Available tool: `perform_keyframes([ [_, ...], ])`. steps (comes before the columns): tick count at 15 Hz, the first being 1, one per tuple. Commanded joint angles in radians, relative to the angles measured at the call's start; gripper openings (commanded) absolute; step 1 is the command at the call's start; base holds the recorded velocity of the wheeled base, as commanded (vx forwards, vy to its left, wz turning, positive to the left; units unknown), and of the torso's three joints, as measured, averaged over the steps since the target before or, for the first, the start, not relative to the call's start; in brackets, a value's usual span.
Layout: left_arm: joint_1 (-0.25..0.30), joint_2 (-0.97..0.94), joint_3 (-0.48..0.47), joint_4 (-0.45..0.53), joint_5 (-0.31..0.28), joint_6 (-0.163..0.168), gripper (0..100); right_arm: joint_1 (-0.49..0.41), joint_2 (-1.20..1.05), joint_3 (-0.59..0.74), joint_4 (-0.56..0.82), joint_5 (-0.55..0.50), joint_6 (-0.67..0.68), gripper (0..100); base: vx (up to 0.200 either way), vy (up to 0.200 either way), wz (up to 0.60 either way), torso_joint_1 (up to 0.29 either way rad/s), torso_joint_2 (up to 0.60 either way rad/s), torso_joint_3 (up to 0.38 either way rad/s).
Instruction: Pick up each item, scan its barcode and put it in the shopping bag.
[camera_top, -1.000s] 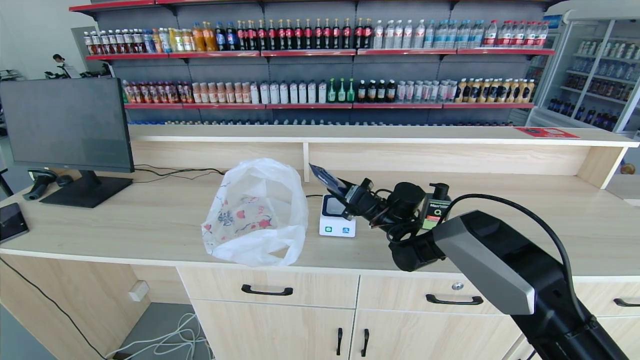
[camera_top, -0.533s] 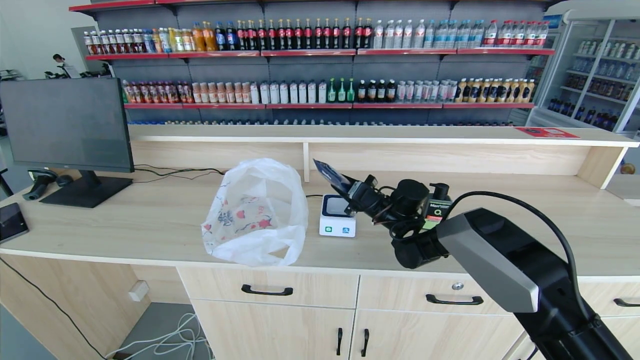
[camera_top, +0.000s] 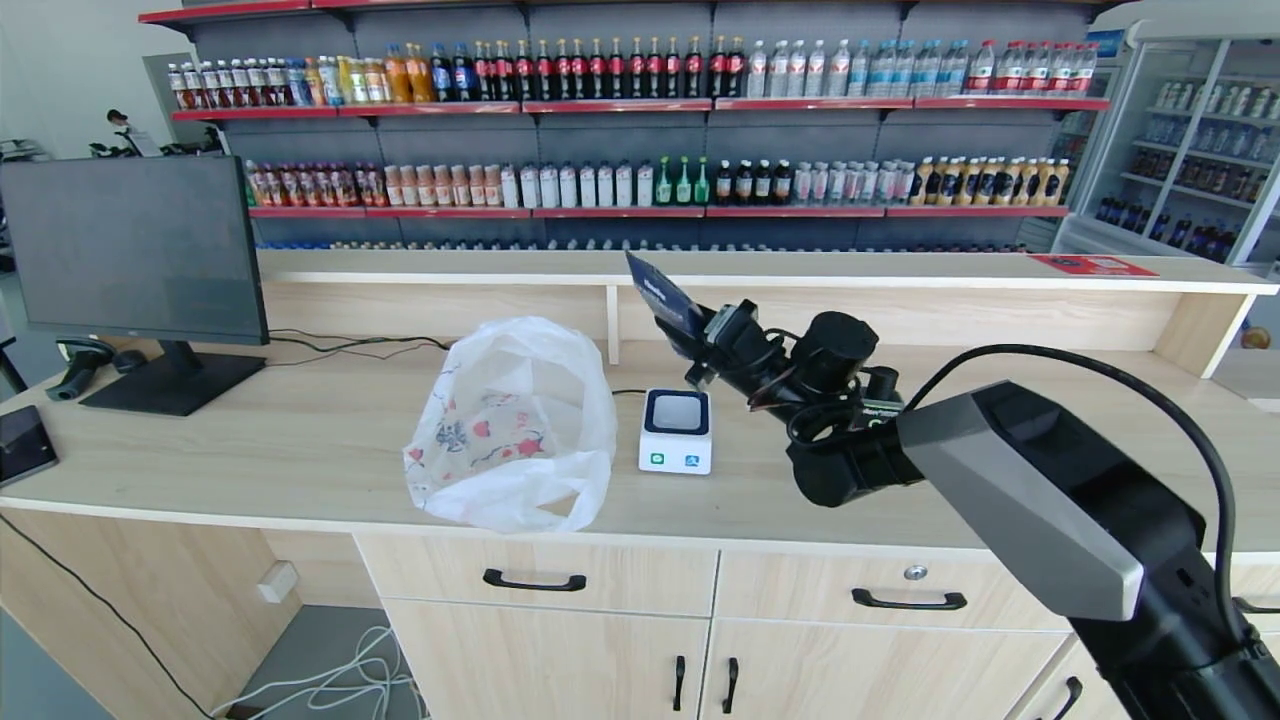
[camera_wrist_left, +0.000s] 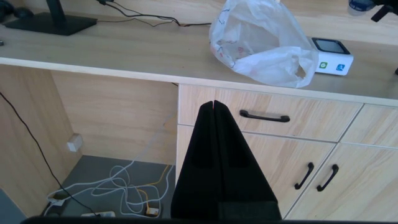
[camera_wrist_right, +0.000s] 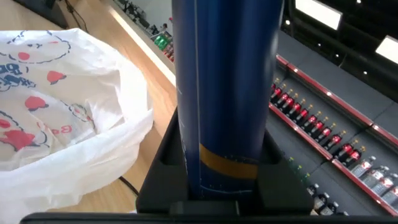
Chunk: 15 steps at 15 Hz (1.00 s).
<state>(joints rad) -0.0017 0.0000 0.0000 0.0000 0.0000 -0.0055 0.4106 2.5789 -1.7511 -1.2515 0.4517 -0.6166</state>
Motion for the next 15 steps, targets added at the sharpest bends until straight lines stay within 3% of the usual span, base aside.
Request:
perform_keyframes([
  [1, 0.0, 0.0, 0.0, 0.0, 0.0, -0.001, 0, 0.002, -0.109, 0.044, 0.003, -0.013, 0.017, 0, 0.0, 0.0, 0.0, 0.0, 0.0, 0.0],
  [4, 0.0, 0.0, 0.0, 0.0, 0.0, -0.001, 0, -0.004, -0.174, 0.159, -0.005, -0.044, 0.069, 0, 0.0, 0.0, 0.0, 0.0, 0.0, 0.0],
  [7, 0.0, 0.0, 0.0, 0.0, 0.0, -0.001, 0, 0.002, -0.217, 0.194, -0.008, -0.103, 0.13, 0, 0.0, 0.0, 0.0, 0.0, 0.0, 0.0],
  [9, 0.0, 0.0, 0.0, 0.0, 0.0, -0.001, 0, 0.004, -0.258, 0.291, -0.075, -0.14, 0.23, 0, 0.0, 0.0, 0.0, 0.0, 0.0, 0.0],
  [11, 0.0, 0.0, 0.0, 0.0, 0.0, -0.001, 0, -0.004, -0.309, 0.467, -0.226, -0.229, 0.347, 0, 0.0, 0.0, 0.0, 0.0, 0.0, 0.0],
  [13, 0.0, 0.0, 0.0, 0.0, 0.0, -0.001, 0, -0.015, -0.388, 0.634, -0.304, -0.254, 0.385, 0, 0.0, 0.0, 0.0, 0.0, 0.0, 0.0],
  [15, 0.0, 0.0, 0.0, 0.0, 0.0, -0.001, 0, -0.041, -0.56, 0.933, -0.319, -0.258, 0.388, 0, 0.0, 0.0, 0.0, 0.0, 0.0, 0.0],
])
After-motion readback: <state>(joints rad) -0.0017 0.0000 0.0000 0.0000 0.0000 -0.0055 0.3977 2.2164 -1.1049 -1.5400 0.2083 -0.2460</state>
